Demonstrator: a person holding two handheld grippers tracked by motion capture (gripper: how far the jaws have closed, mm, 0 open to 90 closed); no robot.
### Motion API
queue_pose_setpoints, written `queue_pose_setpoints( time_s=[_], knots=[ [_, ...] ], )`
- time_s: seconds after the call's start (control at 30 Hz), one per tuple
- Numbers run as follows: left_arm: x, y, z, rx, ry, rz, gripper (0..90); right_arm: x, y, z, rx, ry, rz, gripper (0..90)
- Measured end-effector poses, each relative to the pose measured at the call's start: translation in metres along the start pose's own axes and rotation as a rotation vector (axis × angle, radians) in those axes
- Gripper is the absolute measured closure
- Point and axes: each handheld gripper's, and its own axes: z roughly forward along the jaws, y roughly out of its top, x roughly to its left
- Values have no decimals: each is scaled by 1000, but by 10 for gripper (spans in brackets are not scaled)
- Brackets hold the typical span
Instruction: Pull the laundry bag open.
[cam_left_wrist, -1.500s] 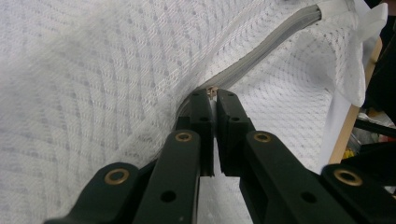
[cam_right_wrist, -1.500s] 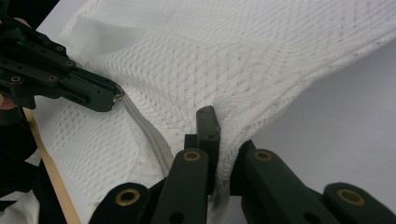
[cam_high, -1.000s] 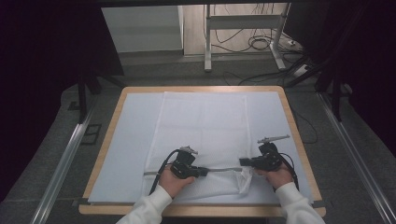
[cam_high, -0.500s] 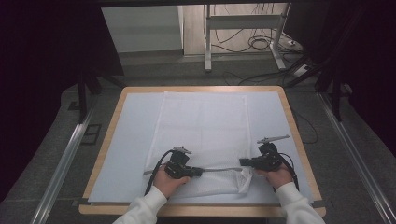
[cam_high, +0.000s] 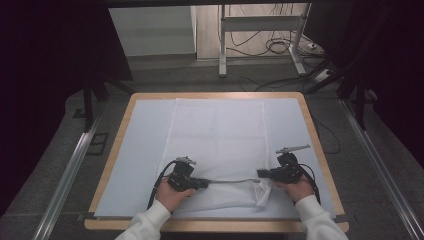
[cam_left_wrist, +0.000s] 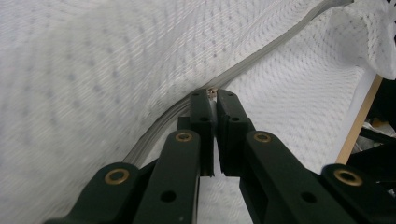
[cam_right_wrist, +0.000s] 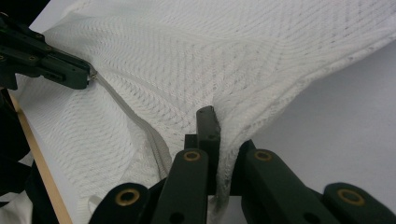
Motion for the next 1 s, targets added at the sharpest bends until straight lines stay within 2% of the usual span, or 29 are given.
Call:
queue_pose_setpoints(
  time_s=[0.07, 1.0],
  knots=[
    [2, -1, -1, -10, 1, -15, 867, 0, 0, 0, 1, -1, -1, 879],
    [9, -6, -13, -10, 23, -21, 867, 0, -1, 1, 6, 2, -9, 879]
  ],
)
